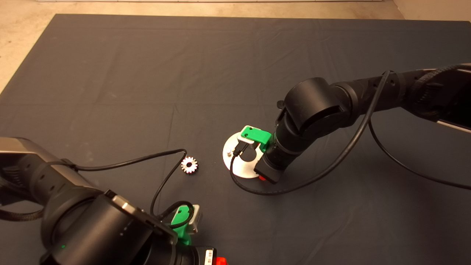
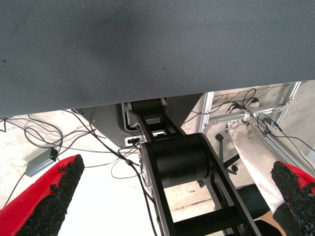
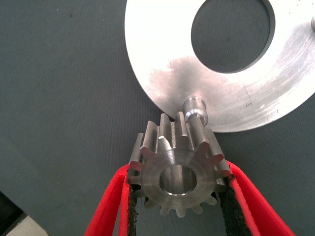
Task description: Install three planetary gears onto the carrier pins
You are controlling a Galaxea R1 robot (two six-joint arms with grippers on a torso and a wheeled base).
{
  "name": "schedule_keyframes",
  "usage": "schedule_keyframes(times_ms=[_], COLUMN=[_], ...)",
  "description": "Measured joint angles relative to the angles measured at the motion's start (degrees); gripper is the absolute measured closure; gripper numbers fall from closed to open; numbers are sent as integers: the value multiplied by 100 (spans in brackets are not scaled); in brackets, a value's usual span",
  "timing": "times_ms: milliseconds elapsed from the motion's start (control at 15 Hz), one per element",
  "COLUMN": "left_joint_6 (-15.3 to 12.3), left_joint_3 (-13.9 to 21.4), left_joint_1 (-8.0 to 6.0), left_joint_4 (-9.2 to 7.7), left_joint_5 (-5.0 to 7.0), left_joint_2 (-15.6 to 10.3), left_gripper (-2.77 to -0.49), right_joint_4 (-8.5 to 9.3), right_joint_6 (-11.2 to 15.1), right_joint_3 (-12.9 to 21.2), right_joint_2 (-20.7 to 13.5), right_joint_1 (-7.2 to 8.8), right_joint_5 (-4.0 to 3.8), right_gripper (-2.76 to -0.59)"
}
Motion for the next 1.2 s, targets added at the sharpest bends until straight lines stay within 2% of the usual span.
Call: schedule_keyframes(times_ms=[133, 600, 1200], left_joint_6=[0, 0, 2], left_joint_3=[0, 0, 0], left_joint_1=[-2, 0, -2], left_joint_4=[13, 33, 33], left_joint_5=[0, -2, -2], left_joint_2=[-1, -29, -133], left_gripper=[-277, -277, -277], right_joint_4=[2, 2, -49], right_joint_6=[-84, -389, -464], right_joint_3=[-96, -524, -605], right_joint_2=[33, 190, 205], right_joint_1=[-83, -80, -80], right_joint_5=[4, 4, 1], right_gripper=[-92, -91, -91])
